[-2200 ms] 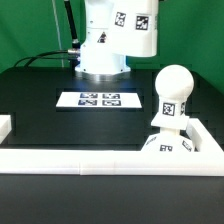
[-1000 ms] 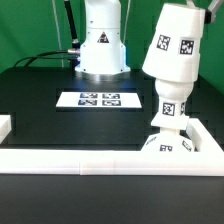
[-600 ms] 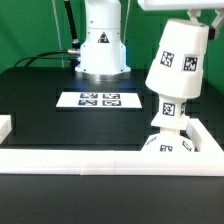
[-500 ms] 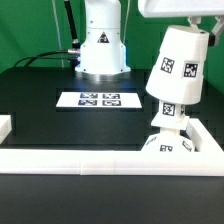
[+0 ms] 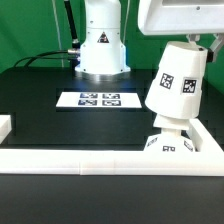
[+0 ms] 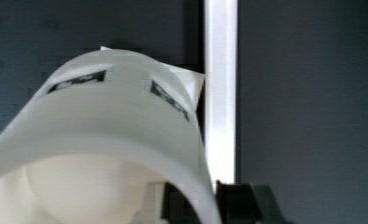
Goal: Assemble lamp
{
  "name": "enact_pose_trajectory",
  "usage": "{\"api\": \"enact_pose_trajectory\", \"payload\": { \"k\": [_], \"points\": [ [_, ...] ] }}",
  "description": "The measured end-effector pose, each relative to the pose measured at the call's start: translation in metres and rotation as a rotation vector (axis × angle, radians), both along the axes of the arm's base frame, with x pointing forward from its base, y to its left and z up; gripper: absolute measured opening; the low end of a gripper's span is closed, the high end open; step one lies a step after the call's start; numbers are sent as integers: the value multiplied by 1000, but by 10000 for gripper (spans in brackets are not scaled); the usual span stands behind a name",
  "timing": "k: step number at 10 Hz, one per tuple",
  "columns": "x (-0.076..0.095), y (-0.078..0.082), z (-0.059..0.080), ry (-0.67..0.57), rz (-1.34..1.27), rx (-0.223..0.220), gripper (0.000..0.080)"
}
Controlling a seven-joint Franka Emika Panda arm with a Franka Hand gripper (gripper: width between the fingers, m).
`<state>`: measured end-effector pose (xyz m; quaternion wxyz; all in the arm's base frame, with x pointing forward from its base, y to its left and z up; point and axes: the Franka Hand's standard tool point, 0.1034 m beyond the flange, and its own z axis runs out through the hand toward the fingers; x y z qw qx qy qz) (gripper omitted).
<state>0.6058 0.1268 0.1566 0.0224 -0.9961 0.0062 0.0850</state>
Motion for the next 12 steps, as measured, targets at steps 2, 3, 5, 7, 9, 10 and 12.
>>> {"api": "enact_pose_trajectory", "payload": {
  "k": [2, 3, 5, 7, 9, 10, 12],
  "points": [
    [-1, -1, -1, 2, -1, 0, 46],
    [-1, -1, -1, 2, -1, 0, 121],
    [-1, -1, 0, 2, -2, 0, 307],
    [-2, -1, 0, 5, -4, -1, 617],
    [-9, -3, 3, 13, -12, -2, 684],
    [-17, -3, 5, 21, -51, -9, 695],
    [-26, -3, 6, 31, -77, -15, 698]
  ]
}}
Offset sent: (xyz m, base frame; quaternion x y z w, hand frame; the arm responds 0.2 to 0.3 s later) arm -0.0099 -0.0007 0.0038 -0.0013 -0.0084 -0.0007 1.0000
